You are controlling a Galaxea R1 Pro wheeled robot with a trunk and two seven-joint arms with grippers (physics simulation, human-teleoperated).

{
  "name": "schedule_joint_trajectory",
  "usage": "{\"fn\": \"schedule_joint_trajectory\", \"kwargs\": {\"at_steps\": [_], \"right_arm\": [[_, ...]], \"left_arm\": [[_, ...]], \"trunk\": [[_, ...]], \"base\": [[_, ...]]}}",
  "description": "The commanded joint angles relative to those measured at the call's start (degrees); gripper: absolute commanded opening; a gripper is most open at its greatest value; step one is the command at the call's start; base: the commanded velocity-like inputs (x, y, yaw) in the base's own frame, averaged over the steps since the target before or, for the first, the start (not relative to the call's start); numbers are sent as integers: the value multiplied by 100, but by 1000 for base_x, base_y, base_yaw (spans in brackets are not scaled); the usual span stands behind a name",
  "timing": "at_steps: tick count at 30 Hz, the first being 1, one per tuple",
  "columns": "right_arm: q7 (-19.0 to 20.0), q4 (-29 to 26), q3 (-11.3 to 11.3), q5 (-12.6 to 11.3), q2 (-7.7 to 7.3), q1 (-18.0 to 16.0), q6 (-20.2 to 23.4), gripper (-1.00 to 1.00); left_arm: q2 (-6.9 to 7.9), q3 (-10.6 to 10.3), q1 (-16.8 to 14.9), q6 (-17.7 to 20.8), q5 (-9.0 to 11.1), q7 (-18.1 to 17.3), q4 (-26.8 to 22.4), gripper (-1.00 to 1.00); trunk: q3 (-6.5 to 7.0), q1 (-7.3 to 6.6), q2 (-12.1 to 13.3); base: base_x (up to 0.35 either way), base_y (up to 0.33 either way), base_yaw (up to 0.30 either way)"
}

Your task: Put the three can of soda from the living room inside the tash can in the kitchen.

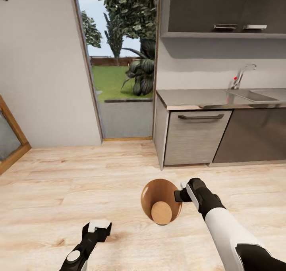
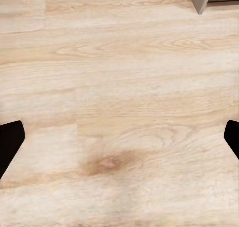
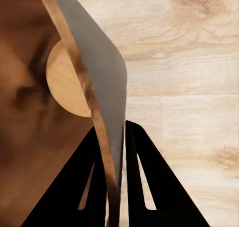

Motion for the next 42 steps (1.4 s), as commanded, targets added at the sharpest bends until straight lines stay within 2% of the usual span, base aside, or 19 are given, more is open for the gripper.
{"fn": "schedule_joint_trajectory", "kwargs": {"at_steps": [1, 42], "right_arm": [[43, -2, -8, -111, 1, -2, 3, -100], [36, -3, 16, -109, 12, -2, -6, -100]], "left_arm": [[0, 0, 0, 0, 0, 0, 1, 100], [0, -4, 0, 0, -2, 8, 7, 100]], "trunk": [[0, 0, 0], [0, 0, 0]], "base": [[-92, 304, 240], [-79, 305, 246]]}}
